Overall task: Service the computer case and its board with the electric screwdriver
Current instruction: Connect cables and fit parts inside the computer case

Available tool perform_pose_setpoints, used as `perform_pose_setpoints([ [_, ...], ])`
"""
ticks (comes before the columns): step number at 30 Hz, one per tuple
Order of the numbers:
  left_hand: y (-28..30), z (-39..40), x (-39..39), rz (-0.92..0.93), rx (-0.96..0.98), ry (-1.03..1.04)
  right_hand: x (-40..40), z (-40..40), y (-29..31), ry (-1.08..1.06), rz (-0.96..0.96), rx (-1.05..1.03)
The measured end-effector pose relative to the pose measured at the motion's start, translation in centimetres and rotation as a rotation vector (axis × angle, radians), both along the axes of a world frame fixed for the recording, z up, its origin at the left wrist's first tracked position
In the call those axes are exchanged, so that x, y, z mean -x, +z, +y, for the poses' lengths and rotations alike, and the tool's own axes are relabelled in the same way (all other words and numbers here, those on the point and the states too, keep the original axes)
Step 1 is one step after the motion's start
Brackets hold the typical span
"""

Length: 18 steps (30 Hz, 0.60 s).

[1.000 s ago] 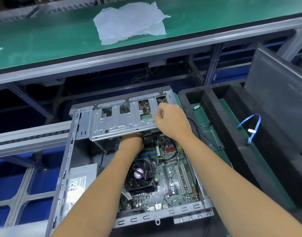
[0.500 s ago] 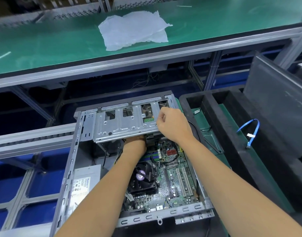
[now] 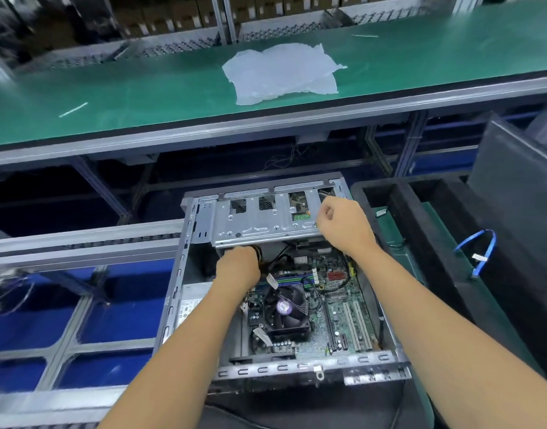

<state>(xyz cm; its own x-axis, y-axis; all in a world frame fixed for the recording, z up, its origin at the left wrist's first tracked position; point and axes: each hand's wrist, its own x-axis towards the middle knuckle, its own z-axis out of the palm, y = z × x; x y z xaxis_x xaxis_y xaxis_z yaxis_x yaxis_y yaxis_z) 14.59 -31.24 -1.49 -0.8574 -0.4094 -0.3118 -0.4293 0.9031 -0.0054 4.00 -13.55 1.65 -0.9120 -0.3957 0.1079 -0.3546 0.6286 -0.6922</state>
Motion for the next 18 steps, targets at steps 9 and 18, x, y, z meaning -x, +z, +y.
perform_pose_setpoints([
  [9, -2.5, 0.8, 2.4, -0.021, 0.097, -0.149, 0.2, -0.1, -0.3, 0.007, 0.025, 0.016],
  [18, -3.5, 0.9, 4.4, -0.102, 0.279, -0.131, 0.6, -0.2, -0.6, 0.029, 0.040, 0.007],
])
